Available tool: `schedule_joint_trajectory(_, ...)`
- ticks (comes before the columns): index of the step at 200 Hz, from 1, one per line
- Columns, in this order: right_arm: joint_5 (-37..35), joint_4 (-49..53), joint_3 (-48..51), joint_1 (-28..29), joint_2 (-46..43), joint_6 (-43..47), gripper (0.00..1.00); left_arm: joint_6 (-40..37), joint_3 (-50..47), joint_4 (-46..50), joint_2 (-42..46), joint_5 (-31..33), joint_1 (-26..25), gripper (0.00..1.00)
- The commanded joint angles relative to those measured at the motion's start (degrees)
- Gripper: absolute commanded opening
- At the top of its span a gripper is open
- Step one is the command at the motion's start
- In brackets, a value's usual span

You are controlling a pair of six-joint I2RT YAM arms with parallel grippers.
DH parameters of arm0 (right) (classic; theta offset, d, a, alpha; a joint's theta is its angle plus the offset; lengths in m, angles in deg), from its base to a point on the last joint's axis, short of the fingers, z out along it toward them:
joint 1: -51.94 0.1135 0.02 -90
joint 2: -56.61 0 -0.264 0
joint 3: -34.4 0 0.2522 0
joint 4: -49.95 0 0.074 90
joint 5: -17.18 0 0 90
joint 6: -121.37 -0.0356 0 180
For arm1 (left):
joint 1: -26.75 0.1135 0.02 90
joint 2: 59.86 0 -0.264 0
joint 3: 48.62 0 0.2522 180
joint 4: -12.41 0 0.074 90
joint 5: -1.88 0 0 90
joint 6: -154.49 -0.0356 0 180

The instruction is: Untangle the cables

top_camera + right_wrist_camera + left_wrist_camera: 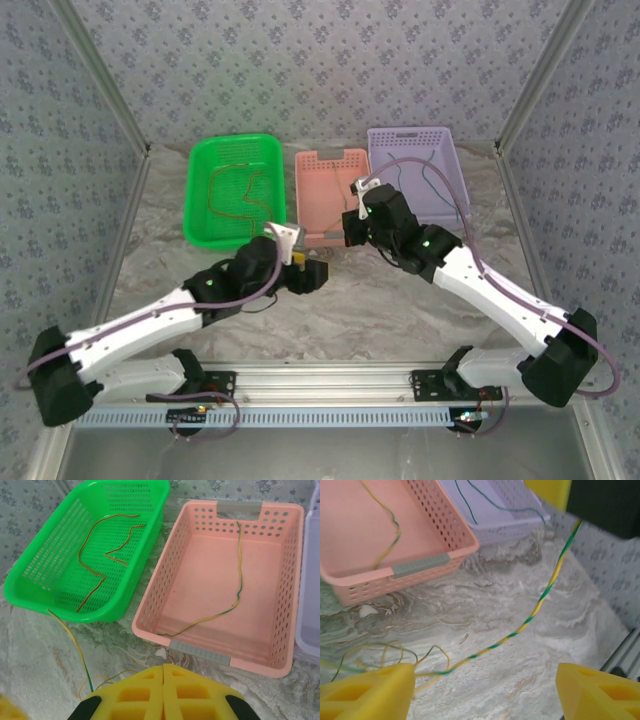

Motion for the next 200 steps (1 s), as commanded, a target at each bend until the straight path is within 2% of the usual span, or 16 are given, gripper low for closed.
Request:
schedule_joint_trajectory(1, 2.11, 3.98, -1.09, -0.18, -0.31, 2.23, 0.00, -4.10, 0.45, -5.47, -2.26, 1.13, -1.34, 0.74)
schedule_joint_trajectory(33, 6.76, 3.94, -1.04, -1.55, -1.19, 2.10, 0.00, -11.60, -2.16, -7.15, -3.39, 7.69, -4.93, 0.71)
schedule_joint_trajectory(76, 11.63, 7.72, -4.61, -3.09, -1.11, 3.68, 0.00, -27.04, -8.65, -15.15, -2.41, 10.25, -8.91, 0.77)
schedule_joint_trajectory(125, 13.96, 8.86, -5.17, -3.71, -1.95, 3.34, 0.00, -37.31, -4.62, -16.08, -8.67, 12.34, -10.56, 0.78)
schedule_joint_trajectory(132, 14.13, 8.93, -5.11, -3.86, -2.25, 3.30, 0.00, -37.80, -3.60, -15.52, -9.98, 14.05, -10.49, 0.74)
schedule_joint_trajectory(140, 14.14, 9.09, -5.08, -3.89, -2.76, 3.25, 0.00, -38.26, -2.53, -14.63, -11.41, 14.54, -10.00, 0.65)
schedule_joint_trajectory(154, 14.07, 9.68, -5.12, -4.46, -3.96, 3.16, 0.00, -37.40, -0.83, -12.89, -13.77, 16.10, -8.85, 0.40)
schedule_joint_trajectory(165, 14.22, 10.16, -5.12, -5.43, -5.36, 3.16, 0.00, -36.07, -0.77, -12.40, -14.57, 16.52, -7.76, 0.27)
schedule_joint_trajectory(200, 15.46, 13.91, -6.18, -9.97, -9.85, 3.68, 0.00, -31.82, -7.45, -15.43, -11.66, 18.13, -4.81, 0.25)
